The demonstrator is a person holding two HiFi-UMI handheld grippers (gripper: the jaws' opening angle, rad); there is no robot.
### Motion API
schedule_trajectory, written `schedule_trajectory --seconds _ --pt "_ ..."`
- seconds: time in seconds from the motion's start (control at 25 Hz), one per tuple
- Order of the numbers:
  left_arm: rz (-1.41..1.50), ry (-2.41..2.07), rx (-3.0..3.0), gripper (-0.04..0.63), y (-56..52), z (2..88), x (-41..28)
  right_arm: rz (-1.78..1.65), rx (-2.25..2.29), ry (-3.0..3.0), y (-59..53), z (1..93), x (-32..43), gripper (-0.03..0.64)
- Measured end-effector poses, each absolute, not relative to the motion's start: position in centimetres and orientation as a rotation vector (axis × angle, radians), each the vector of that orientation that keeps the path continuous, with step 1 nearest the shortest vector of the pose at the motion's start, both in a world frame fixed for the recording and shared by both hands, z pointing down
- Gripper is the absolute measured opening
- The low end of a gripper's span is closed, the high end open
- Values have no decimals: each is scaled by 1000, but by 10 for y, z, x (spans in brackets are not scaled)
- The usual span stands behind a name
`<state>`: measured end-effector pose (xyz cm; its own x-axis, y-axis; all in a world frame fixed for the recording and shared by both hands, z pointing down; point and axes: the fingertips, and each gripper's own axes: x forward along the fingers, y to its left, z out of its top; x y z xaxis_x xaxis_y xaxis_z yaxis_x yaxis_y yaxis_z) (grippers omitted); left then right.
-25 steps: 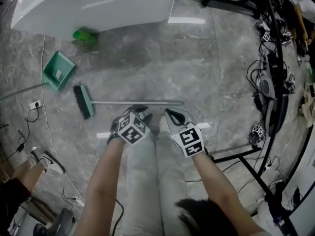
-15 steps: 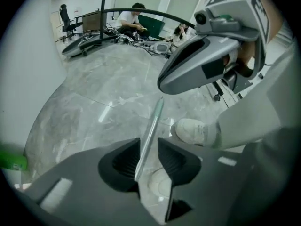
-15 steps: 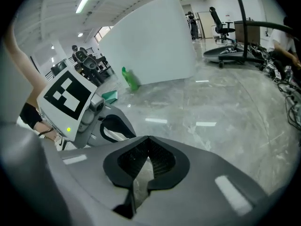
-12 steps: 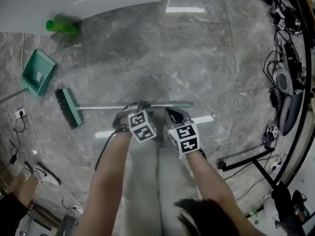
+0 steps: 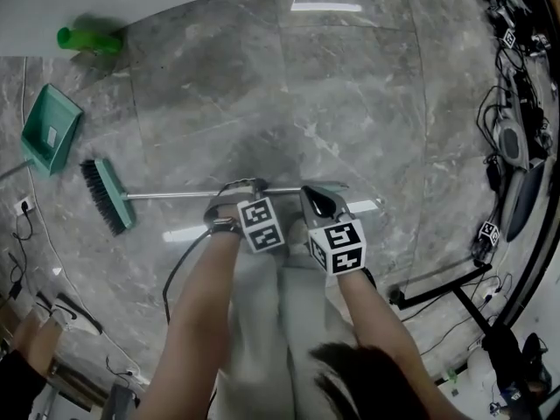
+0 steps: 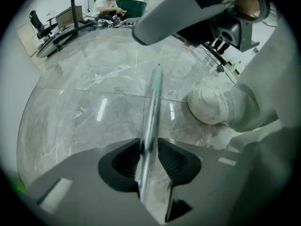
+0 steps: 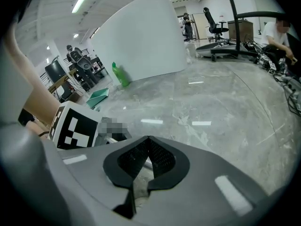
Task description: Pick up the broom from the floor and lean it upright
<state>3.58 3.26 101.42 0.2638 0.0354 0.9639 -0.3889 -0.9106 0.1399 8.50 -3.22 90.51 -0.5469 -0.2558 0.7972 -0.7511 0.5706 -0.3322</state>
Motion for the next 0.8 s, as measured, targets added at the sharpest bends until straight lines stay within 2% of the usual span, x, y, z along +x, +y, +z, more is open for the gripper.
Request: schedule_trajectory --seconds 0.08,0.24,0.6,0.8 --pt "1729 -322 2205 89 31 1020 35 877 799 -2084 -35 909 85 2" --pt "1794 -313 2248 84 29 1025 34 883 813 -2088 -40 913 83 2" --pt "1772 -291 2253 81 26 1024 39 853 765 -2121 -48 909 67 2" --pt "1703 -388 2305 81 1 994 33 806 722 -2155 -53 886 58 2"
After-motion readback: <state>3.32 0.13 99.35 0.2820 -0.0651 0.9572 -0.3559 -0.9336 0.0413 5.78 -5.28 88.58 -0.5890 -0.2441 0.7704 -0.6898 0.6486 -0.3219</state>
